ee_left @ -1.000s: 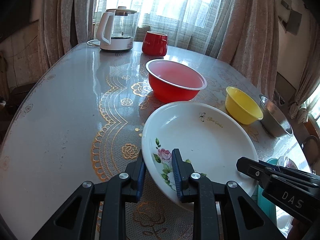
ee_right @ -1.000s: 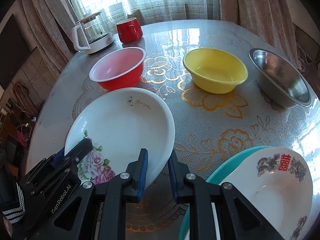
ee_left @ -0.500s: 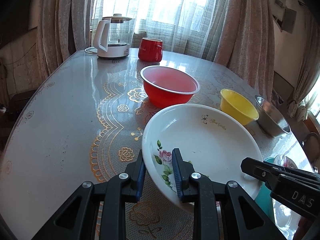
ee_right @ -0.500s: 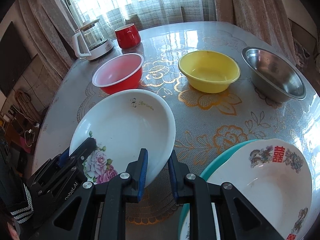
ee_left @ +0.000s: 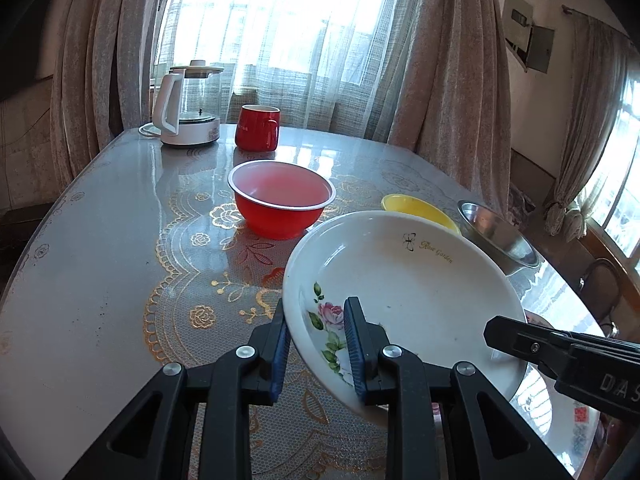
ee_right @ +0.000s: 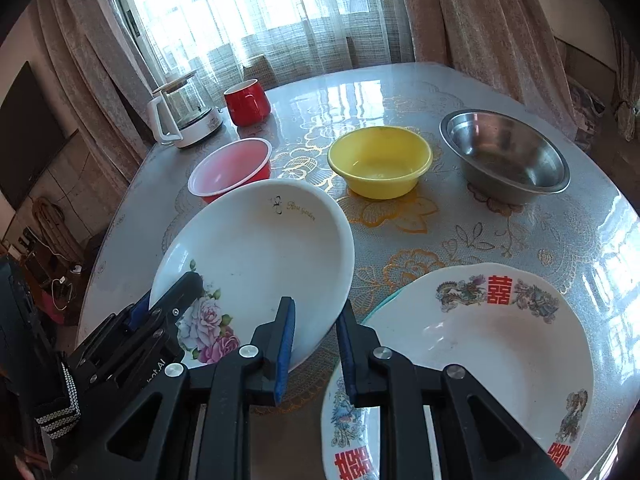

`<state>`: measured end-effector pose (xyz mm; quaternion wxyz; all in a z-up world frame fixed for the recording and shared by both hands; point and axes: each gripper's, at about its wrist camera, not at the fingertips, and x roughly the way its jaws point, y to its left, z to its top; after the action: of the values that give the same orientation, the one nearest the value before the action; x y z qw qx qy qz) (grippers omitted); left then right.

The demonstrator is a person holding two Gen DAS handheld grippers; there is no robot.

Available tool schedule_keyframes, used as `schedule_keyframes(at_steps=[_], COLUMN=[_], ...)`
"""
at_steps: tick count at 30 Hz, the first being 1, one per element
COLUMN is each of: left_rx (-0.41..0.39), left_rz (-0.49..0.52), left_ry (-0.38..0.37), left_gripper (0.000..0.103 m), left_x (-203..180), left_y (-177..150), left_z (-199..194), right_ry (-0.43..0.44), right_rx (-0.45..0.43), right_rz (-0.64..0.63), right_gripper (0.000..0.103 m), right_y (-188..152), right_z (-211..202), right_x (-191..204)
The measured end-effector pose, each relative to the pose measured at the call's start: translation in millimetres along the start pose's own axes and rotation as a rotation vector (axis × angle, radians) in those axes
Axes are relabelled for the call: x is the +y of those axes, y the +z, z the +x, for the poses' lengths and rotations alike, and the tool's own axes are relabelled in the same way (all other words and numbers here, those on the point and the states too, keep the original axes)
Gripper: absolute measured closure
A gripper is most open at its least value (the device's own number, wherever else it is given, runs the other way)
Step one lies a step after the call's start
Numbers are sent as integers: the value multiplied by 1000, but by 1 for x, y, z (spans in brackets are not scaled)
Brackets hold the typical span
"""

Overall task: Organize plates and bowls
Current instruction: 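Carry the rose-pattern bowl over the stacked plates and lower it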

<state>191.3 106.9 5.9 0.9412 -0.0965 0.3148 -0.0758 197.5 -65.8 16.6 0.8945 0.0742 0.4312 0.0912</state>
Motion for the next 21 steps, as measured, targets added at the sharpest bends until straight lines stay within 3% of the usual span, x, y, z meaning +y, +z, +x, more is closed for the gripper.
schedule_keyframes(at_steps=[8,21], left_rx=[-32,61], left_rz=[58,154], left_ry=[-94,-220], left_gripper=[77,74], left_x=[-35,-108], left_y=[-7,-29], left_z=[-15,-4], right_ry=[-30,-93], right_rx=[-55,-67], right_rz=[41,187], right_gripper=[82,81], right_y=[-16,-56], right_z=[-38,-78], right_x=[-27,-95])
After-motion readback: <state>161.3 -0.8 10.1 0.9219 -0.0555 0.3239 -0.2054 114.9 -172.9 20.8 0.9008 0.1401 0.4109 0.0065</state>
